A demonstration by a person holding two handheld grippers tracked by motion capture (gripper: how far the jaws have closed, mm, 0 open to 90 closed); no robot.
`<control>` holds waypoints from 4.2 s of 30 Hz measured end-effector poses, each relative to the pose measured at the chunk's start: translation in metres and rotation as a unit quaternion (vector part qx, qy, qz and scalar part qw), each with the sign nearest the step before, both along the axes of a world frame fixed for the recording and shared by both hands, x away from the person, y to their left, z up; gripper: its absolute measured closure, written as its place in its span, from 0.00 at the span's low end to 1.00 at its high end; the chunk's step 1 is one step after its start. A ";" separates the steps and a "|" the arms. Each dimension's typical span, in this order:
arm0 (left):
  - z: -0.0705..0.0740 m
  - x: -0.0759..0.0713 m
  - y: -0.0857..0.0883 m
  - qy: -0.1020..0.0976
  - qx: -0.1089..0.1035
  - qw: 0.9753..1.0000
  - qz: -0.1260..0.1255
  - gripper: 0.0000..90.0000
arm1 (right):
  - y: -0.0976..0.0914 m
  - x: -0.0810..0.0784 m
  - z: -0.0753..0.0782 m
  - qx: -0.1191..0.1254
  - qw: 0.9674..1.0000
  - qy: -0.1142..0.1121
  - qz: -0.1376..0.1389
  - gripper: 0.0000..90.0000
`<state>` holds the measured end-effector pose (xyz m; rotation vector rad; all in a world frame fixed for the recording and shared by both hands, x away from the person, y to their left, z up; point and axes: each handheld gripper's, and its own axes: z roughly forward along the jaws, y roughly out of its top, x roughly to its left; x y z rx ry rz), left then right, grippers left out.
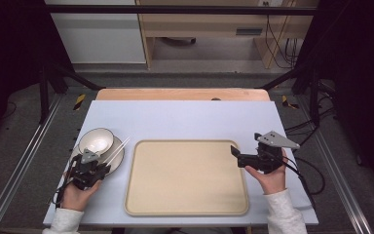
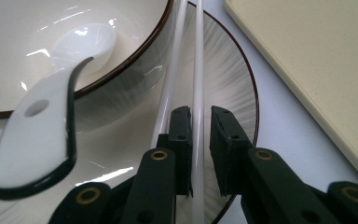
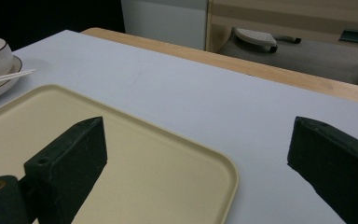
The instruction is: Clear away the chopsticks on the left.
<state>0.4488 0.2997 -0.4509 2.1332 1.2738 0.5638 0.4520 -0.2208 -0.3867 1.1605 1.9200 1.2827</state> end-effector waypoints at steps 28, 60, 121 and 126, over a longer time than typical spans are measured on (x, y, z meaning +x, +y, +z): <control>0.012 -0.005 -0.010 -0.005 0.013 1.000 0.008 0.94 | 0.000 0.001 -0.001 -0.001 1.000 0.004 0.001 0.06; 0.030 -0.041 -0.063 -0.091 -0.077 0.990 0.076 0.94 | -0.013 -0.004 0.005 0.013 1.000 -0.011 -0.020 0.05; -0.029 -0.035 -0.118 -0.041 -0.115 0.976 0.180 0.91 | -0.004 -0.001 -0.003 0.005 1.000 0.003 -0.006 0.05; -0.029 -0.035 -0.118 -0.040 -0.112 0.977 0.177 0.90 | -0.005 -0.002 -0.003 0.006 1.000 0.003 -0.006 0.05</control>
